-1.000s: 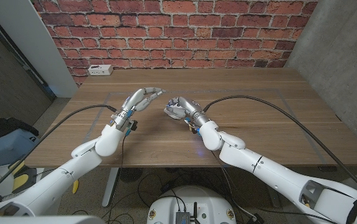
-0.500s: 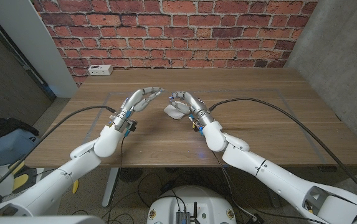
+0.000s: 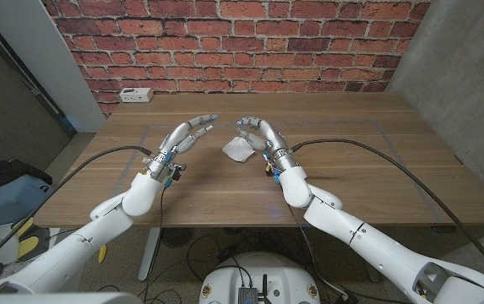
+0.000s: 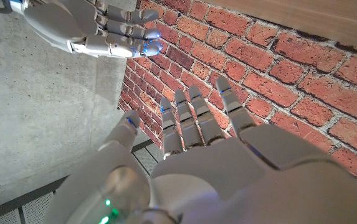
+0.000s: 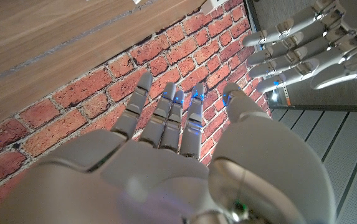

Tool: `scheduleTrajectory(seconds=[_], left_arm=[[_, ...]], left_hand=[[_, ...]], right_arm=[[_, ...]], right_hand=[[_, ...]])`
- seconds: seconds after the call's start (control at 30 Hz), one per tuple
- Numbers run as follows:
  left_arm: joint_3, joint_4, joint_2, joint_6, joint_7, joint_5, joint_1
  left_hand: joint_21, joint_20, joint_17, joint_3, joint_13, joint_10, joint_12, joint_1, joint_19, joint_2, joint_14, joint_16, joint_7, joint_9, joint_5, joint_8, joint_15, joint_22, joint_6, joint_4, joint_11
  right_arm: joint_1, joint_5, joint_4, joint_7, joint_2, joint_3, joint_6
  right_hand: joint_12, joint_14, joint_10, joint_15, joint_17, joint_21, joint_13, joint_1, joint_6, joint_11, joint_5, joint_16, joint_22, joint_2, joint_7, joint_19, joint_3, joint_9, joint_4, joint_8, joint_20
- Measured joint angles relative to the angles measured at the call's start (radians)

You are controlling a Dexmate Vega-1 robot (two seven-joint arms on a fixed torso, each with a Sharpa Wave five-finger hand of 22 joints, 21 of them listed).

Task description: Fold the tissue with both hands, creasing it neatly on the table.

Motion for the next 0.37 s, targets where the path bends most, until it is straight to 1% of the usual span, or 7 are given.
scheduleTrajectory(seconds=[0.07, 0.1, 0.13, 0.17, 0.27, 0.3, 0.37], left_arm=[[0.000, 0.000, 0.000, -0.008, -0.005, -0.012, 0.000], [-0.019, 0.009, 0.005, -0.010, -0.007, -0.016, 0.019], [-0.019, 0.009, 0.005, -0.015, -0.011, -0.025, 0.019], [-0.027, 0.011, 0.007, -0.015, -0.012, -0.026, 0.029], [-0.037, 0.011, 0.010, -0.019, -0.017, -0.036, 0.042], [-0.041, 0.011, 0.012, -0.024, -0.027, -0.053, 0.048], [-0.050, 0.008, 0.014, -0.024, -0.036, -0.068, 0.058]], left_hand=[[0.000, 0.000, 0.000, 0.000, -0.003, -0.013, 0.000, 0.000, -0.008, 0.000, -0.013, 0.000, -0.001, 0.000, 0.000, 0.000, -0.003, 0.000, -0.001, 0.000, -0.003], [0.000, 0.002, 0.000, 0.000, -0.004, -0.017, 0.000, 0.000, -0.009, 0.000, -0.019, 0.000, -0.001, 0.000, 0.000, 0.000, -0.001, 0.000, -0.009, 0.000, -0.004], [-0.003, 0.002, 0.000, 0.000, -0.005, -0.017, 0.000, 0.000, -0.009, 0.000, -0.022, 0.000, -0.002, 0.000, 0.000, 0.000, 0.002, 0.000, -0.011, 0.000, -0.004], [-0.007, 0.002, 0.000, 0.000, -0.005, -0.019, 0.000, 0.000, -0.009, 0.000, -0.026, 0.000, -0.002, 0.000, 0.000, 0.000, -0.002, 0.000, -0.011, 0.000, -0.006], [-0.008, 0.007, 0.000, 0.004, -0.005, -0.021, 0.000, 0.000, -0.014, 0.000, -0.027, 0.000, -0.005, 0.000, 0.000, 0.000, -0.003, 0.000, -0.019, -0.004, -0.008], [-0.008, 0.007, 0.000, 0.004, -0.007, -0.027, 0.000, 0.000, -0.014, 0.000, -0.031, 0.000, -0.005, 0.000, 0.000, 0.000, 0.001, 0.000, -0.019, -0.004, -0.008], [-0.008, 0.007, 0.000, 0.004, -0.009, -0.031, 0.000, -0.005, -0.014, -0.005, -0.033, 0.000, -0.006, 0.000, 0.000, 0.000, 0.002, 0.000, -0.028, -0.004, -0.004]], right_arm=[[-0.014, 0.000, -0.003, 0.000, 0.004, 0.013, 0.000], [-0.016, 0.041, -0.004, -0.060, 0.004, 0.016, 0.058], [-0.025, 0.041, -0.006, -0.060, 0.006, 0.024, 0.058], [-0.026, 0.049, -0.007, -0.089, 0.006, 0.025, 0.079], [-0.036, 0.055, -0.011, -0.124, 0.008, 0.035, 0.097], [-0.060, 0.055, -0.022, -0.129, 0.011, 0.058, 0.099], [-0.082, 0.057, -0.032, -0.166, 0.015, 0.078, 0.116]], right_hand=[[0.000, -0.002, 0.000, -0.002, 0.000, 0.000, 0.000, -0.004, -0.001, 0.000, 0.000, 0.000, 0.000, -0.004, 0.001, -0.003, -0.004, -0.001, 0.004, 0.000, 0.003], [0.000, -0.002, 0.000, -0.002, 0.000, 0.000, 0.000, -0.007, -0.001, 0.000, 0.000, 0.000, 0.000, -0.001, 0.001, -0.003, -0.004, -0.002, 0.004, 0.000, 0.003], [0.000, -0.002, 0.001, -0.002, 0.000, 0.000, -0.002, -0.009, -0.001, 0.001, 0.000, 0.000, 0.000, -0.003, 0.001, -0.003, -0.006, -0.002, 0.002, 0.000, 0.003], [0.002, -0.002, 0.003, -0.002, -0.002, 0.000, -0.004, -0.015, -0.001, 0.002, 0.000, 0.000, 0.000, -0.004, 0.001, -0.007, -0.010, -0.003, 0.003, 0.001, 0.007], [0.007, -0.002, 0.007, -0.002, -0.005, 0.000, -0.005, -0.023, -0.001, 0.007, 0.000, 0.000, 0.000, -0.003, 0.001, -0.005, -0.011, -0.003, 0.004, 0.005, 0.013], [0.008, -0.002, 0.008, -0.002, -0.005, -0.002, -0.005, -0.023, -0.001, 0.008, 0.000, 0.000, 0.000, -0.004, 0.002, -0.009, -0.011, -0.003, 0.004, 0.008, 0.016], [0.008, -0.002, 0.011, -0.002, -0.005, -0.006, -0.005, -0.023, 0.003, 0.011, 0.000, 0.000, 0.000, -0.004, 0.005, -0.010, -0.013, -0.003, 0.006, 0.008, 0.018]])
